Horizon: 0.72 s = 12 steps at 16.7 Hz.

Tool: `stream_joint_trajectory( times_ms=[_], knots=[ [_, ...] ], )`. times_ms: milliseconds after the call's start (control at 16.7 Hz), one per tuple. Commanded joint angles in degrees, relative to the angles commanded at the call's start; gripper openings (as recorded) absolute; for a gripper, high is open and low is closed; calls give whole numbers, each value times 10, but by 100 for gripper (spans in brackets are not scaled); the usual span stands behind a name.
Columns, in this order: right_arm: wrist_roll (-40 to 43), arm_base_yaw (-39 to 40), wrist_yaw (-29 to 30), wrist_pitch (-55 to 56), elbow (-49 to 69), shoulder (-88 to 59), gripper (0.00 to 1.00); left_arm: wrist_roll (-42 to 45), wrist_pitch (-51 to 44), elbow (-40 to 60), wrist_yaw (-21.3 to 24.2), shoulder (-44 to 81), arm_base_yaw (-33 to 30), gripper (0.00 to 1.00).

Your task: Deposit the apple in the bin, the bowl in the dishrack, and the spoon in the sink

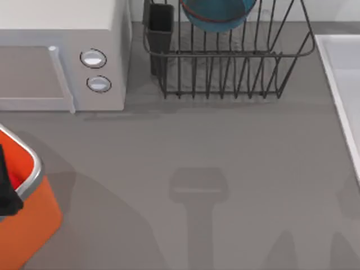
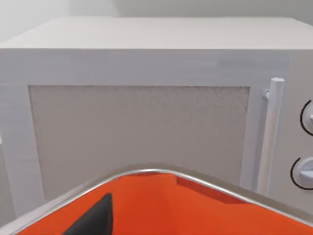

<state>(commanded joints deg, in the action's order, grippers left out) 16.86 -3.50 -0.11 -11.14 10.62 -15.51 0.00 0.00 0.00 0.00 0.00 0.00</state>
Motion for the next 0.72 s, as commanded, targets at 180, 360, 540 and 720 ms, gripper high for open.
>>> stream_joint_trajectory(
  times_ms=[180,360,540,720],
  knots=[
    [160,-29,1,-89,77,-124,100,0,0,0,0,0,0,100],
    [347,-60,3,-189,157,-262,100,0,0,0,0,0,0,100],
    [519,-90,6,-287,235,-396,100,0,0,0,0,0,0,100],
    [660,-117,6,-372,308,-511,100,0,0,0,0,0,0,100]
  ],
)
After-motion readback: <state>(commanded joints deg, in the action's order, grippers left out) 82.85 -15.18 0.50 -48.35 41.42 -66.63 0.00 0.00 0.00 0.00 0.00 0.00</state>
